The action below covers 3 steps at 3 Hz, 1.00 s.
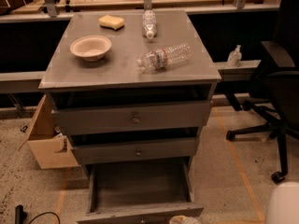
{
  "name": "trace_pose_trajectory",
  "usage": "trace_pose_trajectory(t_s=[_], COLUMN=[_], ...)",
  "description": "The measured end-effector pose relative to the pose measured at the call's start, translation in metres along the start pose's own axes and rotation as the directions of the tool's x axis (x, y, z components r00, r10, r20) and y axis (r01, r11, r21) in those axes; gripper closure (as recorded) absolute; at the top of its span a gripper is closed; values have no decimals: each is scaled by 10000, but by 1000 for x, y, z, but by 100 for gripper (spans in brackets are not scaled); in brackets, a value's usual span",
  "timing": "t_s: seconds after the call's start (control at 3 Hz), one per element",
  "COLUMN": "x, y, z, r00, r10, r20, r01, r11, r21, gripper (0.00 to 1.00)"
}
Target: Close bottom drawer
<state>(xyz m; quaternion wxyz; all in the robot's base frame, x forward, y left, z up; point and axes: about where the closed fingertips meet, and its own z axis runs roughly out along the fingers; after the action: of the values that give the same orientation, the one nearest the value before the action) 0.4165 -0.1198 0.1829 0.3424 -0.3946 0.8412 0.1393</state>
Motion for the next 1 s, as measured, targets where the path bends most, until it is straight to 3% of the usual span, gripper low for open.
trace_pose_trajectory(t_s=[0.67, 1.0], x=[6, 6], y=[-10, -21], z=[21, 28], r00=[9924, 9874], r10=[938, 1141], r20=[791, 1097], r01=[-974, -1222], r11=[9943, 9900], r21=[431, 704], gripper=[100, 100])
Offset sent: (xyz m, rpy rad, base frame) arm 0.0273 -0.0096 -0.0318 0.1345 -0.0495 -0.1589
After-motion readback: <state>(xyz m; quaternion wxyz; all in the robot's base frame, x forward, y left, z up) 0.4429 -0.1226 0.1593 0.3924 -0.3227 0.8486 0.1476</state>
